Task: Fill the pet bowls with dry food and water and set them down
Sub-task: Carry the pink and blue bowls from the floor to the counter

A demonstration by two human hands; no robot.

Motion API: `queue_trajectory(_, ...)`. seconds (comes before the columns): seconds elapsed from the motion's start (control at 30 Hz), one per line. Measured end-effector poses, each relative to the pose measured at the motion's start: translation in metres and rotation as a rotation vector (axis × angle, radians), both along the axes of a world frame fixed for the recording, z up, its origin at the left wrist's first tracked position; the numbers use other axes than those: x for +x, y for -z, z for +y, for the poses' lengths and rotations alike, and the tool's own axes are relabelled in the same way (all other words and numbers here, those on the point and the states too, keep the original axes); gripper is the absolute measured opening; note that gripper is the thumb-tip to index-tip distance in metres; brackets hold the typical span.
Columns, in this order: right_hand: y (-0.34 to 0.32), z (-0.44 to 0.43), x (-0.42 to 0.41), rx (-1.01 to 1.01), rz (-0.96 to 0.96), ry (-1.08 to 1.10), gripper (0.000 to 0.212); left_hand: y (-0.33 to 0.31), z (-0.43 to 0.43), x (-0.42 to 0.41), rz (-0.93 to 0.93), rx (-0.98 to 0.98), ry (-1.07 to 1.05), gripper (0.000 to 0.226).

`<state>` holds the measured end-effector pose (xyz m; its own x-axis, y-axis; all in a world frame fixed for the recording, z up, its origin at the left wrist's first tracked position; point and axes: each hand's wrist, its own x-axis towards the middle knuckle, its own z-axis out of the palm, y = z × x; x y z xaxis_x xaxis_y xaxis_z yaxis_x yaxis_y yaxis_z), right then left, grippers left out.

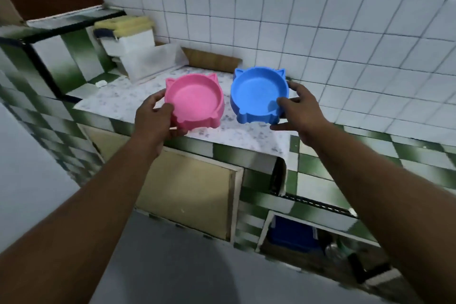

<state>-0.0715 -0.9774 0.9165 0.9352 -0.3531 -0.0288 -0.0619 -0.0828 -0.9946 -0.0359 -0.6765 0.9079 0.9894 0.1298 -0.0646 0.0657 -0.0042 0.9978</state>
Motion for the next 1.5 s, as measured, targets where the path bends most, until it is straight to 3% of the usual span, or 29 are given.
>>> queue_trajectory(0.4, 0.039, -0.207, -0.098, 0.055, 0.084, 0.474, 0.048, 0.016, -0.262, 0.017, 0.069, -0.013, 0.466, 0.046)
queue_trajectory(0.8, 0.079, -0.375, -0.159, 0.074, 0.195, 0.871, 0.05, 0.076, -0.479, 0.033, 0.204, 0.088, 0.682, 0.037)
queue_trajectory(1.07, 0.129, -0.542, -0.162, 0.017, 0.299, 0.922, 0.048, 0.138, -0.616, 0.023, 0.26, 0.076, 0.596, 0.03)
queue_trajectory(1.37, 0.186, -0.694, -0.116, -0.013, 0.476, 0.685, 0.049, 0.207, -0.771, 0.008, 0.442, 0.175, 0.305, 0.017)
queue_trajectory(1.5, 0.217, -0.734, -0.095, -0.047, 0.522, 0.665, 0.049, 0.231, -0.813, 0.016, 0.423, 0.28, 0.245, 0.027)
